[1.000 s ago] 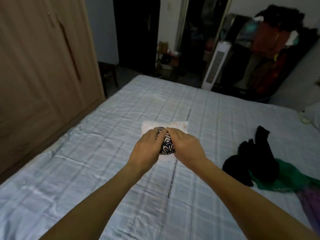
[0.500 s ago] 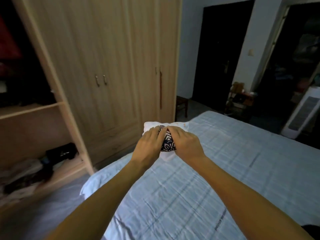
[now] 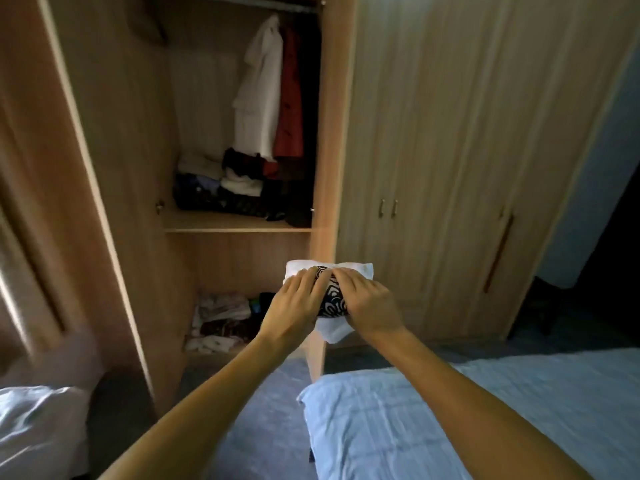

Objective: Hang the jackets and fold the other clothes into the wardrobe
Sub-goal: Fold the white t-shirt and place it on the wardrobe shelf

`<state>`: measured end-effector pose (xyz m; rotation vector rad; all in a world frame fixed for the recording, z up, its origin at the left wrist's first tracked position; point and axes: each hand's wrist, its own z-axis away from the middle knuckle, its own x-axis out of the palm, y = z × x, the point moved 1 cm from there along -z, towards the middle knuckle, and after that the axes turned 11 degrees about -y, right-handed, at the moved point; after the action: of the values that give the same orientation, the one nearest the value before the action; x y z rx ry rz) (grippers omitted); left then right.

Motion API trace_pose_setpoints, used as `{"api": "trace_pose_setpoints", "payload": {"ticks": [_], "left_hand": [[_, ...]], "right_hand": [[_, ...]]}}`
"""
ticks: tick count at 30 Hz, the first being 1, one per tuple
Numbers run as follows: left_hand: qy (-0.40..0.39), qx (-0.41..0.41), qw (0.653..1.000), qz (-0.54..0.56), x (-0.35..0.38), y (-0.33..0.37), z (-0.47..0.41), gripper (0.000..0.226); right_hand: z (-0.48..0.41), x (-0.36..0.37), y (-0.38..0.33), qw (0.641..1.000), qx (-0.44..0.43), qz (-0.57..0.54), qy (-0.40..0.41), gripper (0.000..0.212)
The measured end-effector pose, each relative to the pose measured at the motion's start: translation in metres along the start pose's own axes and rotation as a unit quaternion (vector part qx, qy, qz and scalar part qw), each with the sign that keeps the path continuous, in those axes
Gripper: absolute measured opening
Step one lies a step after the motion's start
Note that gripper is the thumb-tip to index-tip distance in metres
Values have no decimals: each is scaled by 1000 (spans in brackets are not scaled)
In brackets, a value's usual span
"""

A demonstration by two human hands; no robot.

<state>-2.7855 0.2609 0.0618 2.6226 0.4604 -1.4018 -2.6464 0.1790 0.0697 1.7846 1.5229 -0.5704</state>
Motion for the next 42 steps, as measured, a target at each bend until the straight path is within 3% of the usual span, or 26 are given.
{"api": "trace_pose_setpoints", "payload": {"ticks": [4, 14, 19, 28, 42], "left_hand": [[14, -34, 999, -36, -12, -94, 10, 59], [14, -113, 990, -80, -28, -298, 18, 56], [11, -143, 985, -96, -21, -375, 7, 66], [4, -179, 973, -143, 32, -497, -59, 71], [-44, -250, 954, -159, 137, -664, -173, 55]], "right_hand": [[-82, 45, -41, 999, -34, -6, 39, 34], [-262, 149, -120, 994, -88, -44, 50, 36], [-331, 205, -135, 990, -111, -63, 60, 35], [-445, 334, -101, 979, -149, -110, 82, 34], [-587, 515, -32, 967, -167, -183, 60, 34]]}}
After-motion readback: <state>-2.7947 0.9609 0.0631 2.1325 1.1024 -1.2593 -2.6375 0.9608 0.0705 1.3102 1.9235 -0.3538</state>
